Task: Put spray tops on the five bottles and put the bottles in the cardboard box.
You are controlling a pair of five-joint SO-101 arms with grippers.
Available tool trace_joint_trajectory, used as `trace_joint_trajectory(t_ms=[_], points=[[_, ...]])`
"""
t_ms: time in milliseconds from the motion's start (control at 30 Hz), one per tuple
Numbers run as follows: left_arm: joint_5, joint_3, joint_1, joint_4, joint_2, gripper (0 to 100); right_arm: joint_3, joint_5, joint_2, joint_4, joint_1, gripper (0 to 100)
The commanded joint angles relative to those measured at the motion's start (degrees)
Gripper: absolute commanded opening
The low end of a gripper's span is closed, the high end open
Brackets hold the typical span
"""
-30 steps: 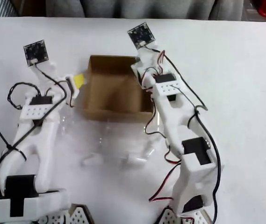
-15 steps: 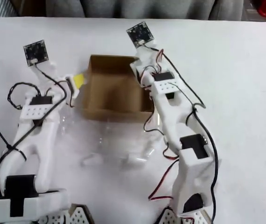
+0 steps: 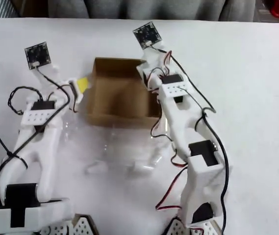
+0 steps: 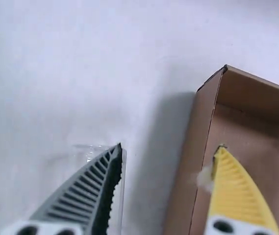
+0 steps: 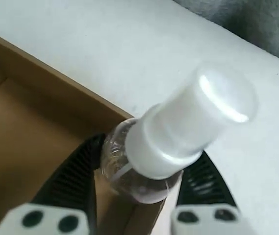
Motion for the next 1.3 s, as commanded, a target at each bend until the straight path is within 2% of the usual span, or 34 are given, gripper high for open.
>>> trace_joint_trajectory(t_ms=[0,300,467,1000,1267], points=[[-0.62,-3.34,0.48,-1.67,-0.13,28,-0.44,0.7,0.57,3.21,-0.13,1.8],[-0.62,-3.34,0.48,-1.41,-0.13,28,-0.88,0.53,0.57,5.76,0.66,1.8],[-0.62,-3.34,0.48,-1.41,-0.13,28,-0.53,0.26,3.03,1.8,0.04,1.8],[-0.62,-3.34,0.48,-1.41,-0.13,28,-1.76,0.7,4.7,1.27,0.57,2.0],[-0.62,-3.34,0.48,-1.41,-0.13,28,-1.41,0.7,5.23,1.71,0.4,21.0]])
